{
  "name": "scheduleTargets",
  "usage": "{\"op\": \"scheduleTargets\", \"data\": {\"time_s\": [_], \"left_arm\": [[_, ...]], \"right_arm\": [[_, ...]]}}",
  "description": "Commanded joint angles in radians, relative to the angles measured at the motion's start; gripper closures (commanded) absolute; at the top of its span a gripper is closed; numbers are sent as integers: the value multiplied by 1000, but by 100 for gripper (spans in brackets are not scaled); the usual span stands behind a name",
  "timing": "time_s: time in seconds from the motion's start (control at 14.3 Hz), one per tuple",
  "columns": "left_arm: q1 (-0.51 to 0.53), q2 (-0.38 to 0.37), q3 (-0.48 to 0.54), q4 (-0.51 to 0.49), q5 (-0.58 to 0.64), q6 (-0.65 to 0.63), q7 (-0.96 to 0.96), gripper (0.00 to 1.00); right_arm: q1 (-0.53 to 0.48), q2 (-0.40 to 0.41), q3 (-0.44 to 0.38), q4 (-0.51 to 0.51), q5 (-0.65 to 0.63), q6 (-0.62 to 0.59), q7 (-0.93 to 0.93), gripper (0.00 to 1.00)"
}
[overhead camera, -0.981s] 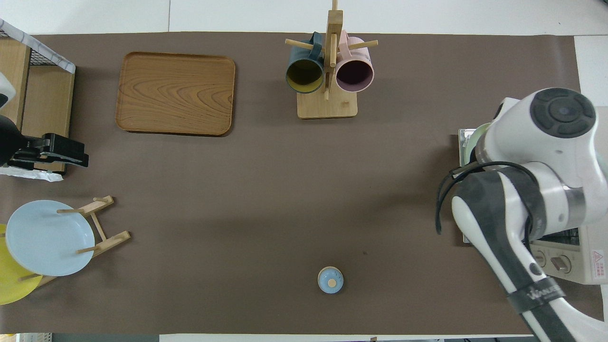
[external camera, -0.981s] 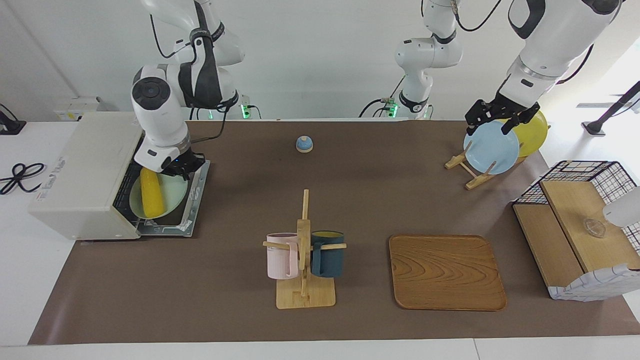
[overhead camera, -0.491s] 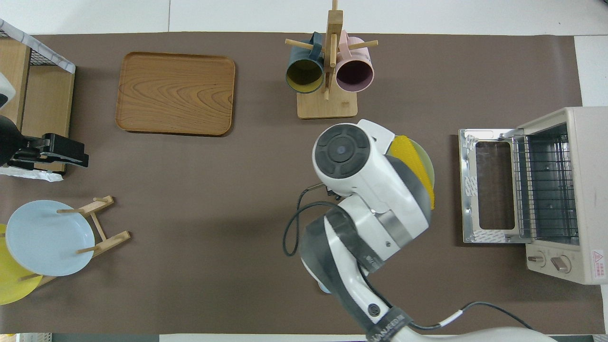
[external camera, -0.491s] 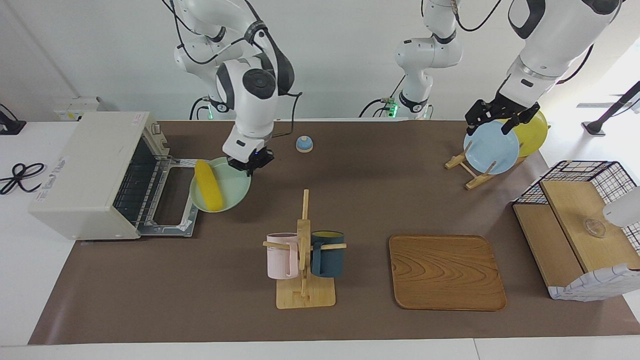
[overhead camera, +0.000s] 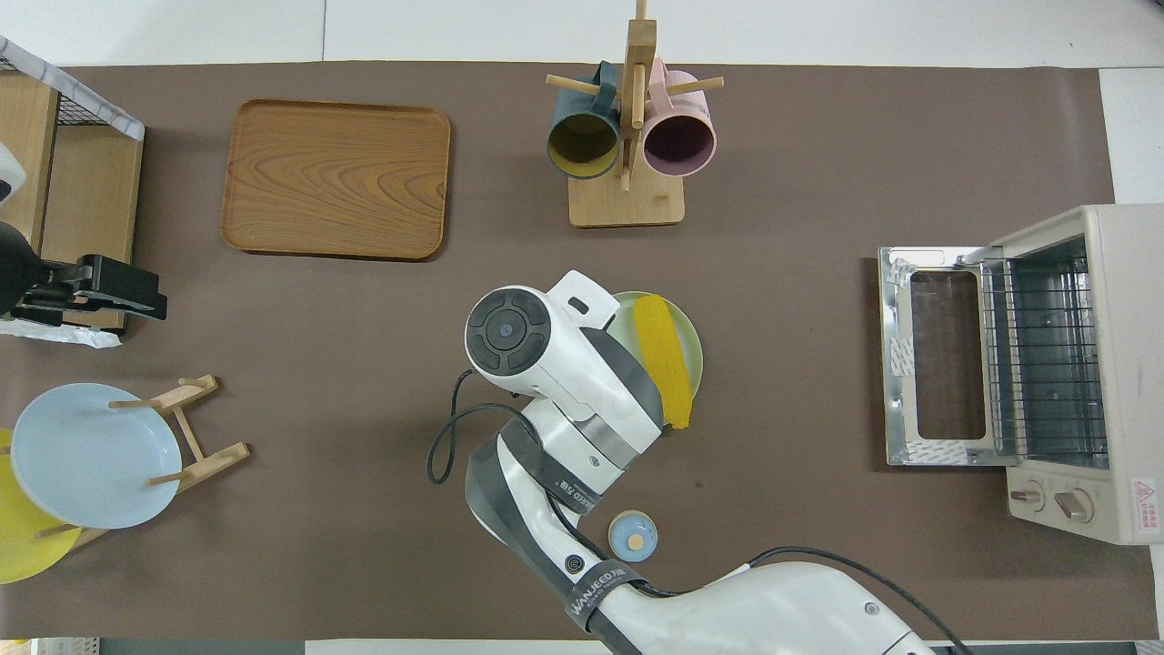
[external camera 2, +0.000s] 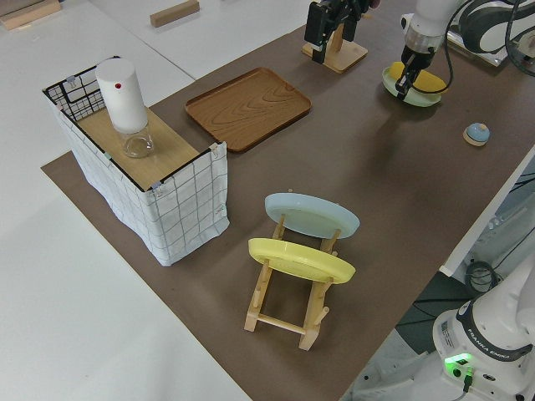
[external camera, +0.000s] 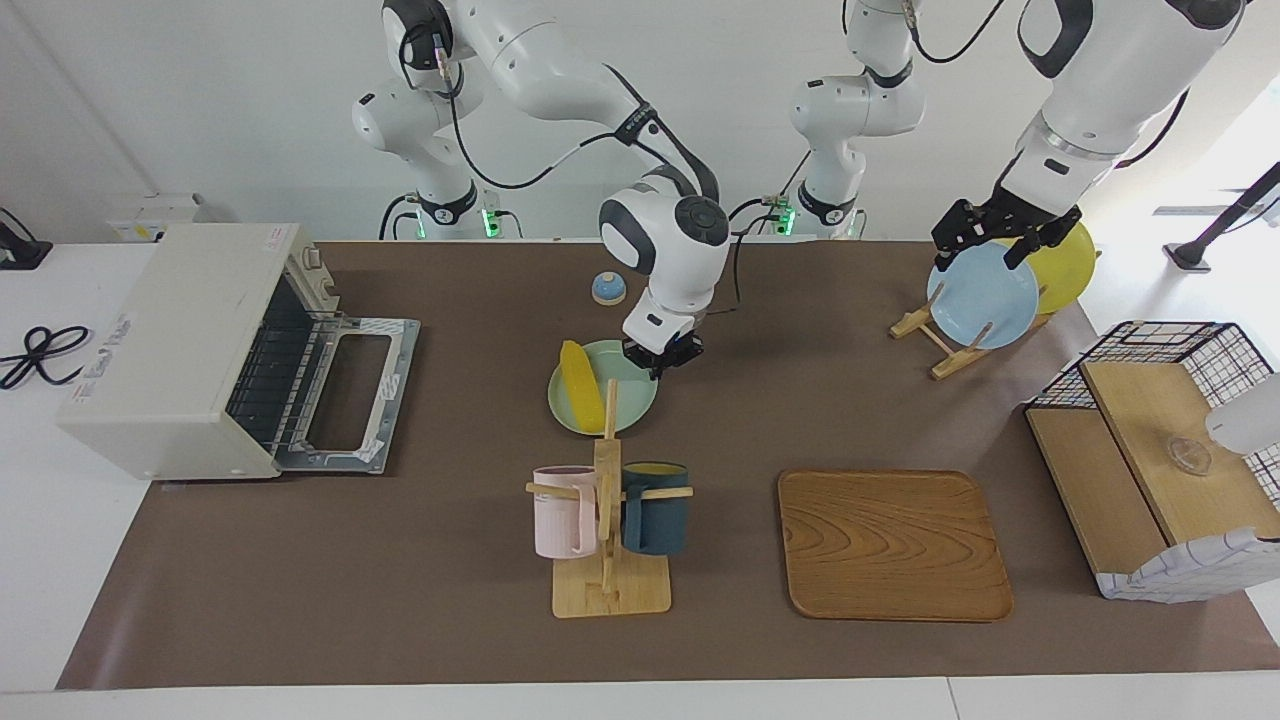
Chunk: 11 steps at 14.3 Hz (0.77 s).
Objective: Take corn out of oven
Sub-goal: 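Set the plate on the table center while the left gripper approaches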
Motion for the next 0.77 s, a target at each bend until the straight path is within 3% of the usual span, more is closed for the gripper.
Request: {"op": "scheduleTargets", "data": {"time_s": [0.0, 0.21, 0.28, 0.42, 0.56, 0.7], "left_arm": [[-2, -17, 7, -21, -10, 18, -9, 0], [0, -18, 7, -22, -10, 19, -8, 0], [0, -18, 7, -22, -10, 27, -9, 0], [-2, -18, 7, -27, -10, 30, -9, 0], [-5, -23, 5, -44, -10, 47, -9, 0], [-17, -40, 4, -83, -10, 81, -12, 0]], "right_arm": [[-20, -2, 10, -12, 112, 57, 52, 100], [-9, -4, 10, 3, 173, 100, 65, 71], [-8, -4, 10, 13, 163, 100, 60, 67], [-30, -19, 9, 15, 158, 79, 31, 63], [-56, -75, 0, 7, 122, -41, -13, 64], [-111, -149, -1, -41, 2, -155, -49, 75]]}}
